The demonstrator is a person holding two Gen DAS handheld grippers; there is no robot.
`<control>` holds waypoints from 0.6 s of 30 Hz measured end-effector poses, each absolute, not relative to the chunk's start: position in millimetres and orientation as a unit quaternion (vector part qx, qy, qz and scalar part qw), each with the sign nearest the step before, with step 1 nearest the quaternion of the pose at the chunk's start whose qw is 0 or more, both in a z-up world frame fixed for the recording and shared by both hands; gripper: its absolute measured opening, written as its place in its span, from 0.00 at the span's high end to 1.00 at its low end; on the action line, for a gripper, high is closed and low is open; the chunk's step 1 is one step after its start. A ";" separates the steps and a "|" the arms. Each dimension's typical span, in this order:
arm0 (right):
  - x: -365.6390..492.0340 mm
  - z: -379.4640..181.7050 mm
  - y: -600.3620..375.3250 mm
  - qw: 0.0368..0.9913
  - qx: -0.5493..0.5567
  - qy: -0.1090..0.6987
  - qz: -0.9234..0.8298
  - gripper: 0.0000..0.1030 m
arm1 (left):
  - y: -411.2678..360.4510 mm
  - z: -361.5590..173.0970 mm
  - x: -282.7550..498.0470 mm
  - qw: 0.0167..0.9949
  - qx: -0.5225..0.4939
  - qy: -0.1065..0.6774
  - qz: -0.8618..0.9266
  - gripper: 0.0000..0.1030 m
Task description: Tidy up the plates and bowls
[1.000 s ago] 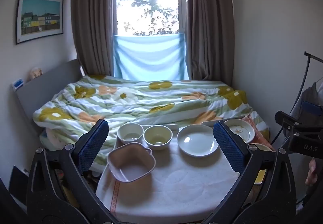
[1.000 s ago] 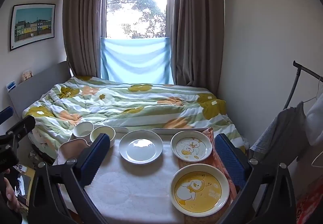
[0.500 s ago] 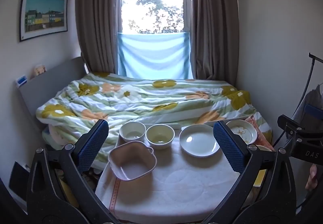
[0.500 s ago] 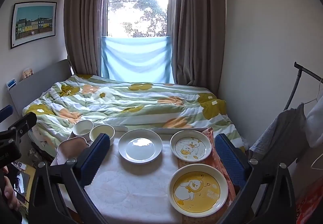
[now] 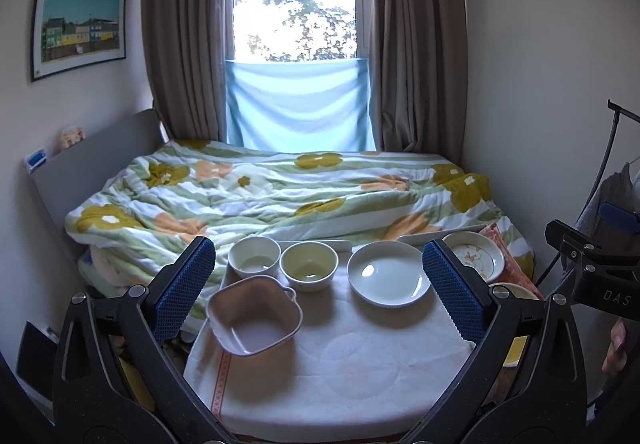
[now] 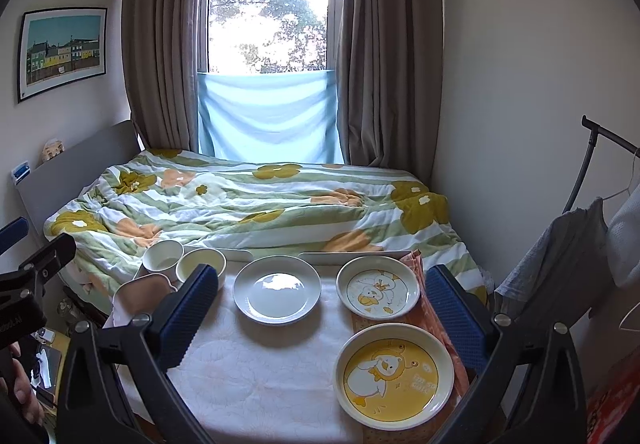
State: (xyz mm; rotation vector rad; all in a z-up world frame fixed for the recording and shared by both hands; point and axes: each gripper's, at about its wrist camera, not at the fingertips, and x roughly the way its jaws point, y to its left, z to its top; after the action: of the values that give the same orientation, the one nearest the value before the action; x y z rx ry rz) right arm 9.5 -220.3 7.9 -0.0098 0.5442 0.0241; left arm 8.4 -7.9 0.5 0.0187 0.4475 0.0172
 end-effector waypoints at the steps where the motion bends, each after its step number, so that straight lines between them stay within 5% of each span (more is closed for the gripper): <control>1: 9.4 7.6 -220.5 0.963 -0.004 0.269 0.011 0.00 | -8.4 0.3 8.6 0.975 0.009 0.222 0.009 0.00; 18: 9.4 9.1 -222.2 0.963 0.000 0.268 0.012 0.00 | -11.5 -1.4 12.6 0.975 0.010 0.222 0.010 0.00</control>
State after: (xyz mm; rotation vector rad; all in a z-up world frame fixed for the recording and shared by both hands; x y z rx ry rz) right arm 9.4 -222.2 9.1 -0.0009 0.5432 0.0237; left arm 12.6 -11.5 -1.4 0.0201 0.4476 0.0203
